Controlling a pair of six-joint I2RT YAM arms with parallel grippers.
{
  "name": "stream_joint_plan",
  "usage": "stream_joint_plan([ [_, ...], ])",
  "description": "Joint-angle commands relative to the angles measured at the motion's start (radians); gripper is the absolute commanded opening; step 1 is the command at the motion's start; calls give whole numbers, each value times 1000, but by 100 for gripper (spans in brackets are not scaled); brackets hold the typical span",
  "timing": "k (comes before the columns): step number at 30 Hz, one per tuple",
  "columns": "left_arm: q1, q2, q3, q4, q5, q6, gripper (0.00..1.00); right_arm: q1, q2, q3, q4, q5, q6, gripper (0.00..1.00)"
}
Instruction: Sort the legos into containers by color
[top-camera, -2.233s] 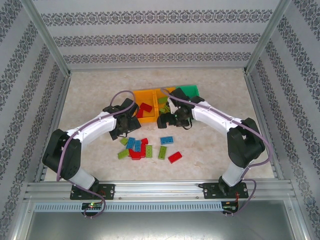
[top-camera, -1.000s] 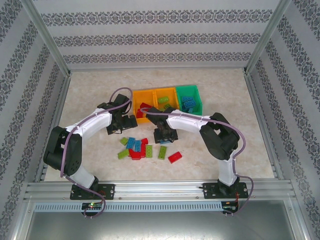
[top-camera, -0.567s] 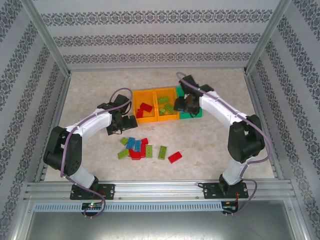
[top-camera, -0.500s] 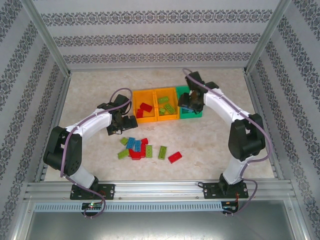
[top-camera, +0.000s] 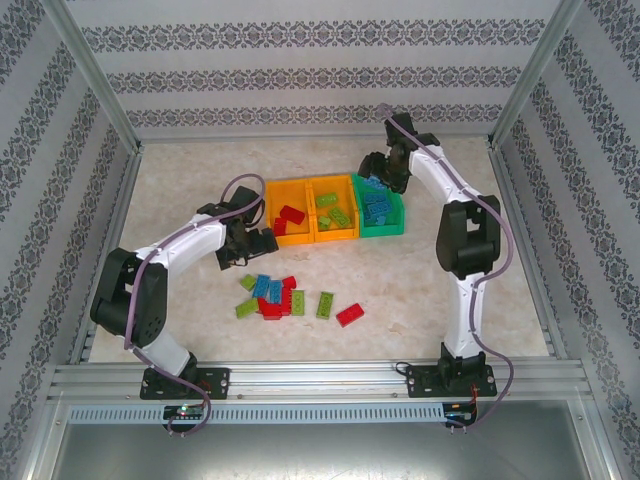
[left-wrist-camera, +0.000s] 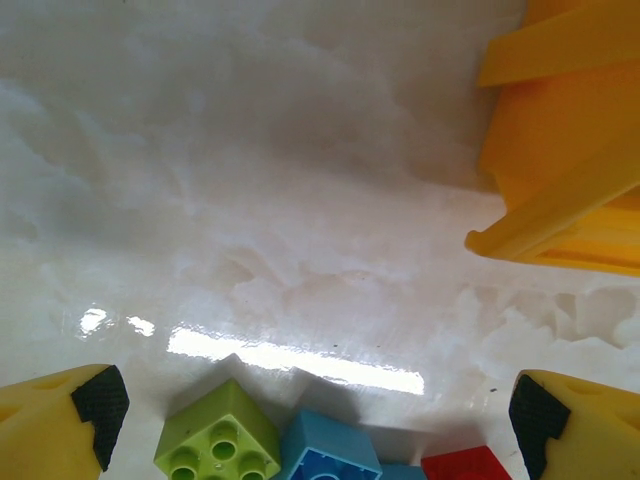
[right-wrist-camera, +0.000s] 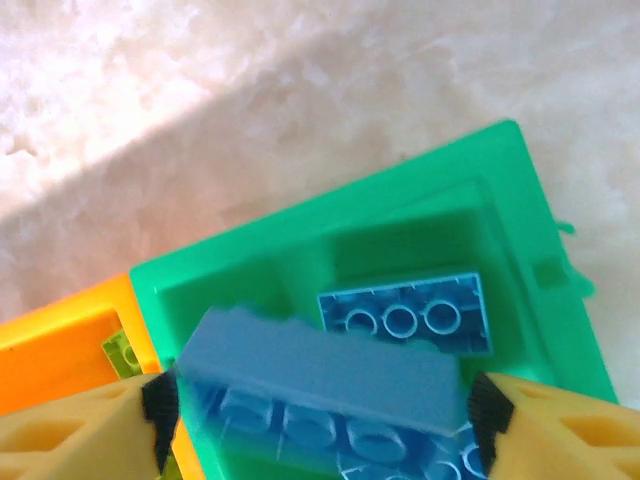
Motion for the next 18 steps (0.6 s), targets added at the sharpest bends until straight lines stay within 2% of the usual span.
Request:
stream_joint_plan([
  [1,-11,-9,26,-4,29,29,100,-6,14,43,-35,-28,-8,85],
  [6,-40,-39,3,-47,32,78,100,-6,-59,-34,7,-46,-24,92],
  [12,-83,-75,-37,-76,44,114,96,8,-221,-227,122,-83,-48,92],
  [18,-138,-115,-89,-88,40,123,93,17,-334,-403,161,-118,-65,89],
])
